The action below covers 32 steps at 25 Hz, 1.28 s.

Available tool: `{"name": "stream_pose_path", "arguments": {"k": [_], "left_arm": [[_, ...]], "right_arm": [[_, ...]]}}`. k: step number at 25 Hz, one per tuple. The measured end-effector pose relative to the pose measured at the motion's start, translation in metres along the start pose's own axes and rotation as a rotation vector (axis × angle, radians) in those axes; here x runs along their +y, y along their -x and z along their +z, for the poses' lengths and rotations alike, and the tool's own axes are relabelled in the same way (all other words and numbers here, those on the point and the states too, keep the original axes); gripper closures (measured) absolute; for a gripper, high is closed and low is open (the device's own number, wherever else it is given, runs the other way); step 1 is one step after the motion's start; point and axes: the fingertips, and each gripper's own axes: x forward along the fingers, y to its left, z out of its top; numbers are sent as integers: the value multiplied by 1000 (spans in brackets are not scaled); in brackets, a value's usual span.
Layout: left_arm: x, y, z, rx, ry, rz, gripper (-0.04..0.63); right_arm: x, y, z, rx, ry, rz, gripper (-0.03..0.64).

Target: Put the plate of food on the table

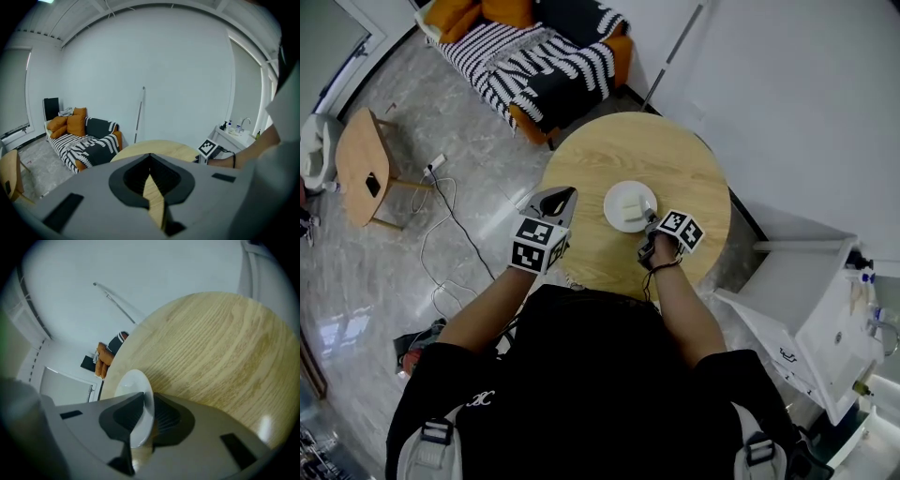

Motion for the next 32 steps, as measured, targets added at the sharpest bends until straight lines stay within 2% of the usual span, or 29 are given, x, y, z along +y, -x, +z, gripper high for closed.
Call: {"name": "stream_pose_path", "arguments": {"k": [4,8,11,12,13,16,22,24,29,32], "left_arm": [[2,-2,4,-17,2,-16,588],[1,-4,13,-43,0,-36,588],[-1,-8,16,-55,-2,-53,588],[-3,-10,17,-57,-2,-61,588],[-6,-12,18,-60,-2,-71,588],[-14,-17,22,-65,0,-101,588],[-31,-28,24,-61,-14,-159,588],[-37,-32,26,-60,-15,-175,588],[-50,-41,28,-54,-26,-207,588],[-51,-42,28,-53,-27,-208,588]], "right_arm": [[-2,3,3,-18,121,-99,538],[-9,18,14,-85,158,-171,529],[-5,29,20,-98,184,-153,536],[-1,34,23,-105,205,-145,597],[2,40,26,-119,231,-142,609],[13,60,34,-171,284,-135,609],[50,104,54,-301,364,-68,609],[67,121,61,-354,444,-46,609],[119,169,63,-534,816,13,609],[134,189,61,-608,886,31,609]]}}
